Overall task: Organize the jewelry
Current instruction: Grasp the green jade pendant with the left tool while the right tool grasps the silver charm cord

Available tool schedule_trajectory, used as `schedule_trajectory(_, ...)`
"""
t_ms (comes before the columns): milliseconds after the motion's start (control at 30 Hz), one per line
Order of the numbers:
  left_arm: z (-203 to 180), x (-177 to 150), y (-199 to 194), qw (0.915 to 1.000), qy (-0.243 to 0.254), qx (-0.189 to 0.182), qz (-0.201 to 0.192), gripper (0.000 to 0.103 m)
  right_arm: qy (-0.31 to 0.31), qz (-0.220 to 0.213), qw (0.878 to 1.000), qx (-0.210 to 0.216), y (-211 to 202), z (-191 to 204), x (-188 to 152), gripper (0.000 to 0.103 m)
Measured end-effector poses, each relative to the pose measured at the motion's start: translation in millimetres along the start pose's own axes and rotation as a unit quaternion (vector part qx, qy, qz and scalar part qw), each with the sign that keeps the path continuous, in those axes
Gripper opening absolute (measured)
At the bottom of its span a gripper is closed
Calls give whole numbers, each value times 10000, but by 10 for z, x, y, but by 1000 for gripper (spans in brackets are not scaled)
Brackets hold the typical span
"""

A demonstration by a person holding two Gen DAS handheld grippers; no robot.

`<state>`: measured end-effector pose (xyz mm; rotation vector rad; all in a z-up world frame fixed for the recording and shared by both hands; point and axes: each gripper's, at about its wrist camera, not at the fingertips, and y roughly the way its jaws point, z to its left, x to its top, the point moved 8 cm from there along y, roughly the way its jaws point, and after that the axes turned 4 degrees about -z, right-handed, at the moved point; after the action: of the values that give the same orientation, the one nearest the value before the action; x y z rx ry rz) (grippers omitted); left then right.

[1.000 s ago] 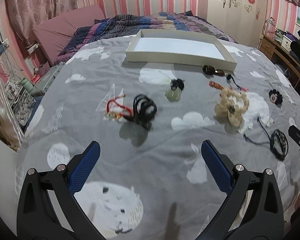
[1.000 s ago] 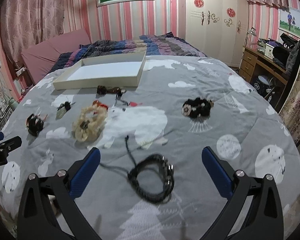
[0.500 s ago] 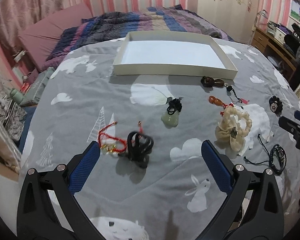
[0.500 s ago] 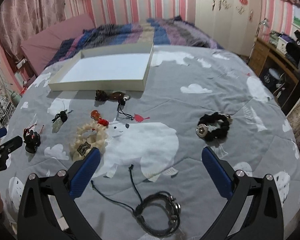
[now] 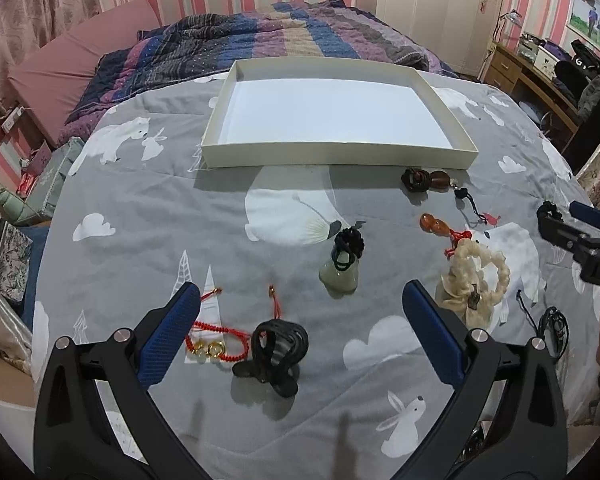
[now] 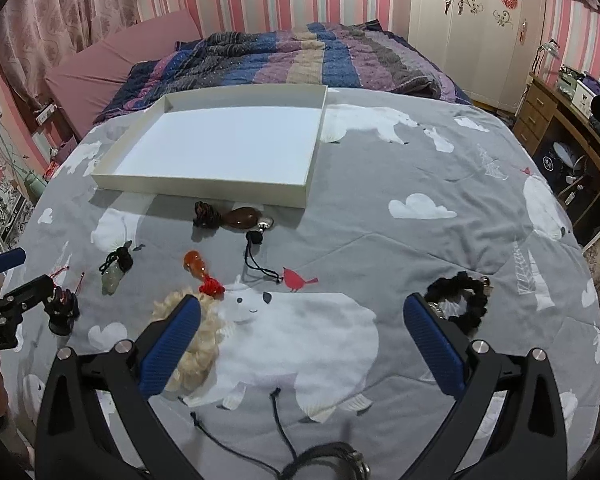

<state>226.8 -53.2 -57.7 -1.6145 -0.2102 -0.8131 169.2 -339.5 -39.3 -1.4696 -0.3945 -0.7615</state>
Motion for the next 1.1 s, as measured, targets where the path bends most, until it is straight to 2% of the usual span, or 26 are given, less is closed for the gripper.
schedule_trajectory(467,-140,102,399,9989,391,-83,229,98,-234,357,9991,-33,471,142,79,101)
schedule_trajectory(533,-163,100,479,9985,424,-129,313,87,-258,382,9989,-38,531,157,94,100)
schedule_trajectory(700,-216,90,670,9972,468,-218,534,81,-358,417,9984,-97,676,188,146,95)
schedule_trajectory(733,-233,91,701,9970,478,-243,564,75,-344,462,9983,-75,721,192,152,94)
schedule_trajectory(767,-251,92,730,9966,495,-265,602,72,-332,493,9982,-71,756,193,156,91)
schedule_trajectory(800,-266,95,763,9962,508,-283,650,69,-347,532,9980,-60,790,202,155,83)
schedule_trajectory(833,-278,99,790,9959,510,-296,680,68,-369,578,9976,-49,822,211,155,80)
schedule_trajectory(900,-297,122,847,9957,526,-285,707,68,-367,649,9972,-17,883,229,158,79)
schedule_trajectory(967,-311,138,881,9956,530,-285,715,63,-404,674,9969,-7,931,260,166,72)
schedule_trajectory(1033,-345,148,936,9947,527,-374,798,51,-419,714,9966,25,978,288,176,68)
schedule_trajectory(1100,-371,142,976,9940,518,-434,856,49,-440,728,9964,26,1030,303,196,63)
